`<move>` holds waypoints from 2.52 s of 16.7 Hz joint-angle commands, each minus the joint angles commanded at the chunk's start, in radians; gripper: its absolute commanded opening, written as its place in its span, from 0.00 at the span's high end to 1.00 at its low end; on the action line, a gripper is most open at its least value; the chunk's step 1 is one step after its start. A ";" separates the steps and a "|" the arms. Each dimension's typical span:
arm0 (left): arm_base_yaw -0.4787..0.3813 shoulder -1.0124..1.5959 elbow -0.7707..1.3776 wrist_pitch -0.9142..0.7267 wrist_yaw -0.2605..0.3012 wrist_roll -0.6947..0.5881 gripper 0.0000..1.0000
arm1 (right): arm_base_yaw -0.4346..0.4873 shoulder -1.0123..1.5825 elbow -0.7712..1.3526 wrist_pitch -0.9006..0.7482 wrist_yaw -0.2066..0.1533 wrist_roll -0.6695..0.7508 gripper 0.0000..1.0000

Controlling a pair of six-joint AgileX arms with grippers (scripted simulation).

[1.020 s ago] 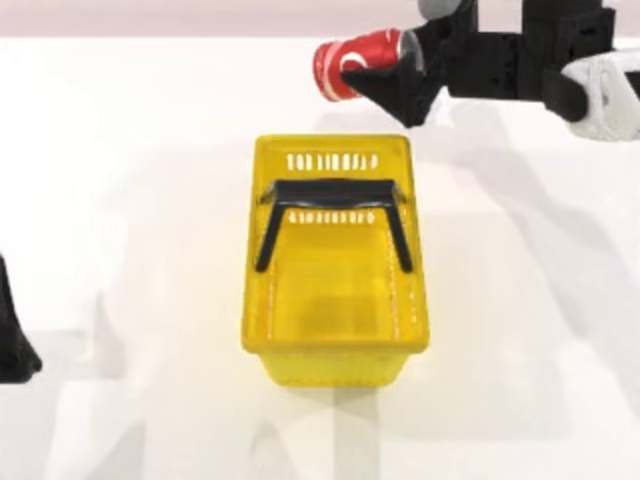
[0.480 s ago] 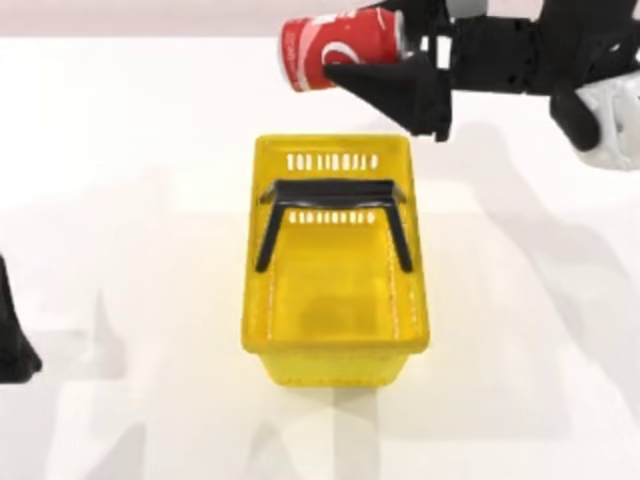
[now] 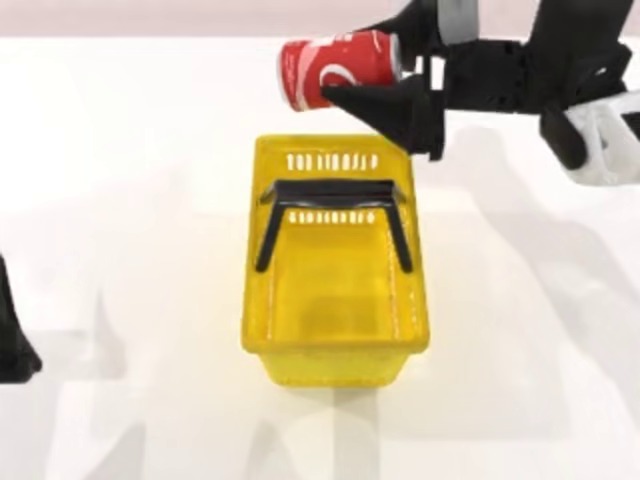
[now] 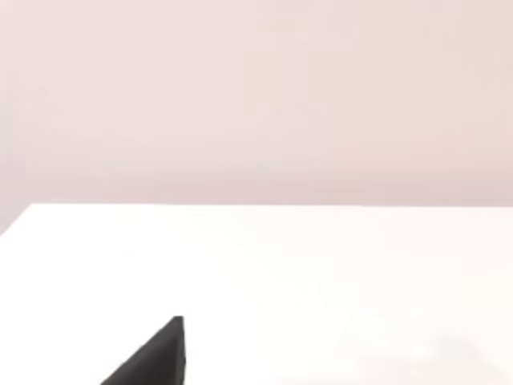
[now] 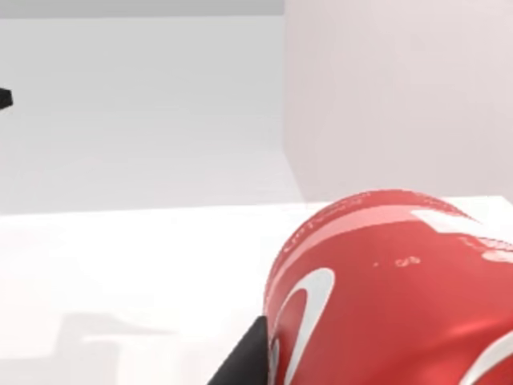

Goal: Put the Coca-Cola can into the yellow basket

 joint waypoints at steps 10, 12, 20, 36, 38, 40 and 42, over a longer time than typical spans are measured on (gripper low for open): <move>0.000 0.000 0.000 0.000 0.000 0.000 0.00 | 0.006 0.174 -0.072 0.248 0.007 -0.004 1.00; 0.000 0.000 0.000 0.000 0.000 0.000 0.00 | 0.006 0.174 -0.072 0.248 0.007 -0.004 0.92; 0.000 0.000 0.000 0.000 0.000 0.000 0.00 | 0.006 0.174 -0.072 0.248 0.007 -0.004 0.32; -0.011 0.025 0.024 -0.020 0.004 0.013 0.00 | -0.003 0.138 -0.088 0.232 0.026 -0.009 0.00; -0.037 0.085 0.082 -0.068 0.010 0.043 0.00 | -0.014 0.077 -0.130 0.207 0.060 -0.015 0.00; -0.073 0.178 0.171 -0.141 0.018 0.090 0.00 | -0.032 -0.014 -0.195 0.167 0.112 -0.025 0.00; -0.118 0.300 0.287 -0.234 0.024 0.150 0.00 | -0.057 -0.132 -0.280 0.111 0.181 -0.036 0.00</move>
